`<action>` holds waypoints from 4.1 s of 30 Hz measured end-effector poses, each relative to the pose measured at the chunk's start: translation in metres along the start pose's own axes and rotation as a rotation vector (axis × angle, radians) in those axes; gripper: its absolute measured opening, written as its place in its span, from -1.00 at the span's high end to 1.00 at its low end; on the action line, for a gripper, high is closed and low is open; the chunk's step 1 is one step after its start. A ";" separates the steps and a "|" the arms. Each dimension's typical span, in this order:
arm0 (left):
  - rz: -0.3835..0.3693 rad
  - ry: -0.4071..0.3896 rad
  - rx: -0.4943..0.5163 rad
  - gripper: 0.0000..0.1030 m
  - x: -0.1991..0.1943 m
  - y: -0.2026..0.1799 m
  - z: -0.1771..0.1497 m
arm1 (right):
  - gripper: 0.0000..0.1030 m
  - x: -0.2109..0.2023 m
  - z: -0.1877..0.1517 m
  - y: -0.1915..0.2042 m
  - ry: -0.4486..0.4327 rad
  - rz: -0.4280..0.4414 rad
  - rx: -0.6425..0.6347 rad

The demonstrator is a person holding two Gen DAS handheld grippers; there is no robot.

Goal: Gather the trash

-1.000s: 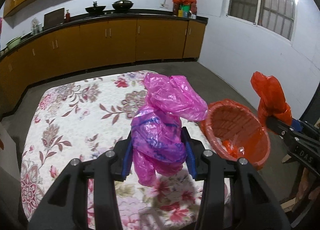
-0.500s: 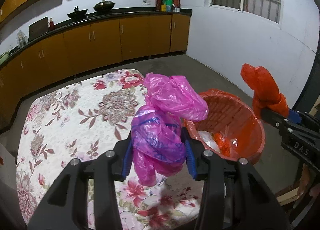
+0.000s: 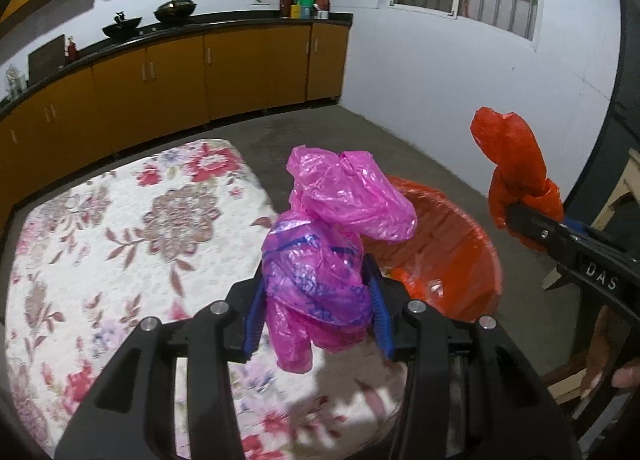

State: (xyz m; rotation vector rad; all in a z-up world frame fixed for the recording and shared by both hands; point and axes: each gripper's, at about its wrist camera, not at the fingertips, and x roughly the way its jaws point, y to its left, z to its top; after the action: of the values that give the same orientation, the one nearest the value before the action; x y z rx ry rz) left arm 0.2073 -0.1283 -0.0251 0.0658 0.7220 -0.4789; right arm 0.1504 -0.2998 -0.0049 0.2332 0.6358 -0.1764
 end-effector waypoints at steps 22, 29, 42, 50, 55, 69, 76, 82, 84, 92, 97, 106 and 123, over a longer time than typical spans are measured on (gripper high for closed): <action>-0.181 0.101 -0.022 -0.12 0.097 -0.043 0.019 | -0.24 0.034 0.024 -0.071 -0.053 0.061 0.292; -0.106 0.070 -0.018 -0.31 0.079 -0.027 0.005 | -0.56 0.022 0.005 -0.070 -0.051 -0.009 0.246; 0.208 -0.182 0.001 -0.92 -0.062 0.014 -0.046 | -0.87 -0.062 -0.048 -0.030 -0.179 -0.169 0.050; 0.314 -0.259 -0.036 -0.92 -0.130 0.023 -0.077 | -0.91 -0.091 -0.069 -0.001 -0.166 -0.155 0.025; 0.330 -0.284 -0.050 -0.92 -0.156 0.022 -0.093 | -0.91 -0.104 -0.080 0.020 -0.182 -0.143 -0.017; 0.400 -0.301 -0.122 -0.92 -0.199 0.023 -0.131 | -0.91 -0.138 -0.107 0.067 -0.279 -0.168 -0.151; 0.423 -0.307 -0.132 -0.92 -0.211 0.018 -0.143 | -0.91 -0.145 -0.119 0.076 -0.287 -0.161 -0.173; 0.431 -0.309 -0.135 -0.92 -0.217 0.015 -0.148 | -0.91 -0.150 -0.125 0.081 -0.300 -0.169 -0.184; 0.431 -0.310 -0.135 -0.92 -0.219 0.014 -0.150 | -0.91 -0.152 -0.126 0.081 -0.304 -0.171 -0.184; 0.419 -0.307 -0.135 -0.92 -0.221 0.010 -0.153 | -0.91 -0.157 -0.129 0.079 -0.311 -0.183 -0.176; 0.406 -0.296 -0.129 -0.92 -0.219 0.006 -0.155 | -0.91 -0.155 -0.132 0.074 -0.295 -0.184 -0.165; 0.393 -0.296 -0.123 -0.92 -0.218 0.004 -0.156 | -0.91 -0.153 -0.133 0.069 -0.281 -0.184 -0.148; 0.396 -0.302 -0.129 -0.92 -0.219 0.005 -0.156 | -0.91 -0.151 -0.134 0.068 -0.277 -0.181 -0.152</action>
State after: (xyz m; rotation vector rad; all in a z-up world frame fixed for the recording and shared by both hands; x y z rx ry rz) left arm -0.0294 -0.0025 -0.0004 0.0136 0.4256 -0.0592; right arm -0.0289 -0.1851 -0.0071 0.0025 0.3915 -0.3273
